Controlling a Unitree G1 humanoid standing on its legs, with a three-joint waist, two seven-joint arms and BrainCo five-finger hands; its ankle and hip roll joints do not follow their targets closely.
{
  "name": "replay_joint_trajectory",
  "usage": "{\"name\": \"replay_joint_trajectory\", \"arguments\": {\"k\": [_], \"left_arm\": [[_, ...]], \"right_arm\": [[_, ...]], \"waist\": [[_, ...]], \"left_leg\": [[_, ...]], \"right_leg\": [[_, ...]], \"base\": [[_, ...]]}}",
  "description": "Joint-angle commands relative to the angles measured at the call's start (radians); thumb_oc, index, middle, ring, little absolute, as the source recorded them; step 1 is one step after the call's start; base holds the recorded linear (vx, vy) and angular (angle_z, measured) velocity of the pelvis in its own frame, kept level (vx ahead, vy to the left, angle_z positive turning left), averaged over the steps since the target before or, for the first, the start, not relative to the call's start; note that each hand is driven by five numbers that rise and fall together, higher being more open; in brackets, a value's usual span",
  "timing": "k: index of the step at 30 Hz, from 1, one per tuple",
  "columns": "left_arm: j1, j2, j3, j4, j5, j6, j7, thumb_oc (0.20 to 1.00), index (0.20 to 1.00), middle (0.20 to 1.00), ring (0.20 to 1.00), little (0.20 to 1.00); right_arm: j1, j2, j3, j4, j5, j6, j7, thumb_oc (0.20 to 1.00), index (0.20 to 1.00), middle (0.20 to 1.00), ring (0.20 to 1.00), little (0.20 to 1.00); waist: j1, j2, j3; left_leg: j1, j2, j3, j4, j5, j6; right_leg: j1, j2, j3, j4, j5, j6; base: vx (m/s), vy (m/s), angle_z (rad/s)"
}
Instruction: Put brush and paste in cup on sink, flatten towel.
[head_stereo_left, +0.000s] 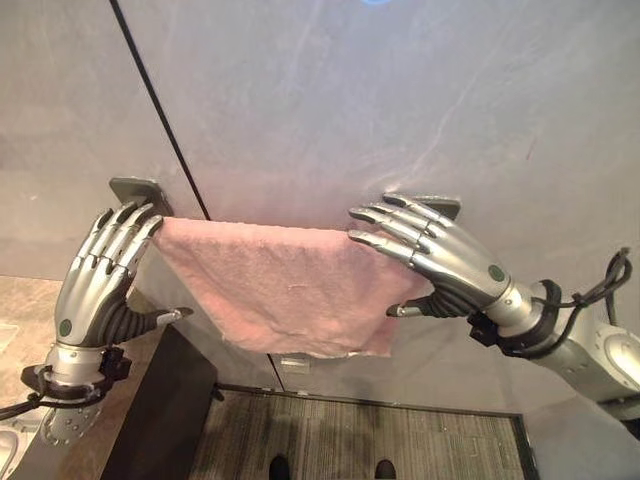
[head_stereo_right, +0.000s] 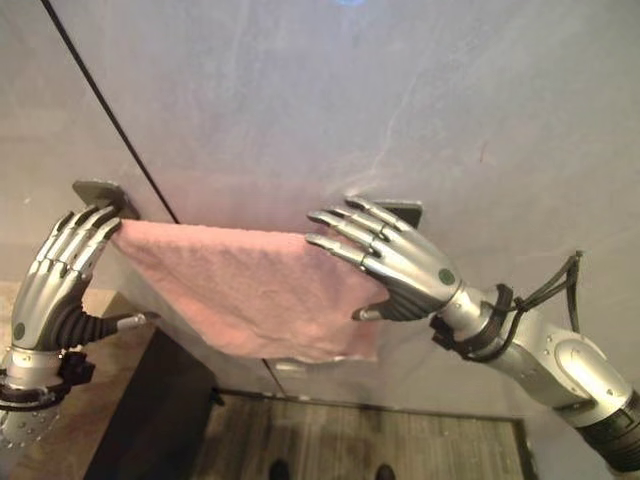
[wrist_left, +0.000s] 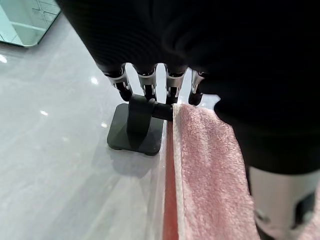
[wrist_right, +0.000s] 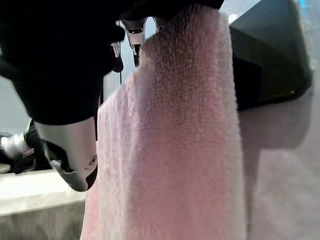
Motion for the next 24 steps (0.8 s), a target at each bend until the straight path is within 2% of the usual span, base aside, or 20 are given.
{"name": "replay_joint_trajectory", "arguments": {"k": [1,4,5,7,24], "left_arm": [[0.049,0.079,-0.003,0.032,-0.022,-0.017,-0.109,1.0,1.0,1.0,1.0,1.0],[0.061,0.113,-0.022,0.057,-0.022,-0.019,-0.142,1.0,1.0,1.0,1.0,1.0],[0.056,0.143,-0.074,0.094,-0.002,-0.02,-0.166,1.0,1.0,1.0,1.0,1.0],[0.054,0.154,-0.095,0.117,0.013,-0.02,-0.179,1.0,1.0,1.0,1.0,1.0],[0.023,0.098,-0.145,0.194,-0.001,-0.006,-0.229,1.0,1.0,1.0,1.0,1.0]], "right_arm": [[0.042,-0.039,-0.006,0.023,0.052,0.01,0.07,1.0,1.0,1.0,1.0,1.0],[0.103,-0.074,-0.045,0.043,0.051,0.011,0.08,1.0,1.0,1.0,1.0,1.0],[0.163,-0.082,-0.015,0.156,-0.012,0.021,0.078,1.0,1.0,1.0,1.0,1.0],[0.184,-0.084,-0.012,0.201,-0.054,0.023,0.072,1.0,1.0,1.0,1.0,1.0],[0.247,0.034,-0.072,0.286,-0.049,0.057,0.064,1.0,1.0,1.0,1.0,1.0]], "waist": [[0.006,-0.053,-0.002],[0.001,-0.054,-0.002],[-0.005,-0.051,-0.001],[-0.007,-0.048,-0.002],[-0.015,-0.035,-0.01]], "left_leg": [[0.02,0.037,0.01,0.01,-0.023,-0.033],[0.023,0.037,0.01,0.01,-0.024,-0.033],[0.029,0.037,0.013,0.01,-0.026,-0.033],[0.034,0.038,0.014,0.01,-0.028,-0.033],[0.055,0.048,0.021,0.01,-0.031,-0.037]], "right_leg": [[-0.031,-0.09,0.015,0.004,0.066,0.074],[-0.03,-0.09,0.019,0.004,0.065,0.075],[-0.024,-0.088,0.019,0.005,0.061,0.076],[-0.018,-0.087,0.019,0.005,0.058,0.076],[0.0,-0.077,0.02,0.004,0.042,0.071]], "base": [[0.0,0.0,0.0],[0.01,-0.003,0.0],[0.05,-0.008,0.02],[0.04,-0.006,0.0],[0.0,-0.001,0.0]]}}
